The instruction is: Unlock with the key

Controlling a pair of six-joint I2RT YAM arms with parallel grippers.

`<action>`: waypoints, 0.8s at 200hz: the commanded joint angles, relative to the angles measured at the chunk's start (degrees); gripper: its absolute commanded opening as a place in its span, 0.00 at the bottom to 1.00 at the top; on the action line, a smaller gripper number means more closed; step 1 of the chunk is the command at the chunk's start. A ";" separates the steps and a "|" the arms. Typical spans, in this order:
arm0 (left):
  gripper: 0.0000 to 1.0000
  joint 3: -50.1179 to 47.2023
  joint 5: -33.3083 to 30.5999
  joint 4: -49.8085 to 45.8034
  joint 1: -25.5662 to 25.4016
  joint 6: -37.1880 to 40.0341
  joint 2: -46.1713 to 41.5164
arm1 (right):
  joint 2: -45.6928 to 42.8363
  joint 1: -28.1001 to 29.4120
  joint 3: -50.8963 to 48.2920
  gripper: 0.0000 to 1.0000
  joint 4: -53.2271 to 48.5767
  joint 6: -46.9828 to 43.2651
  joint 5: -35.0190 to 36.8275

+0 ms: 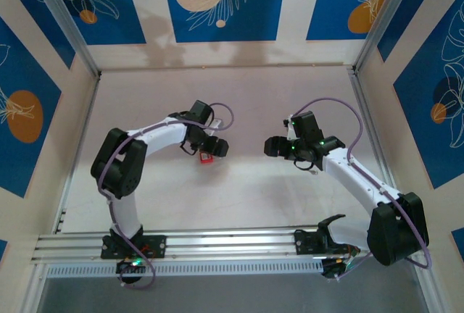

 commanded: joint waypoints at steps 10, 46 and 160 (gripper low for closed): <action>0.78 -3.14 -1.05 0.98 1.13 -1.31 -3.11 | 0.10 0.10 -0.73 0.74 -0.09 -0.57 -1.14; 0.73 -12.99 9.93 12.79 1.09 -7.23 -5.51 | -0.11 -0.16 -0.78 0.73 -0.42 -1.00 0.46; 0.67 -23.90 4.82 20.18 -9.55 -22.25 -14.77 | -1.81 0.55 -1.10 0.73 -0.60 -0.65 0.24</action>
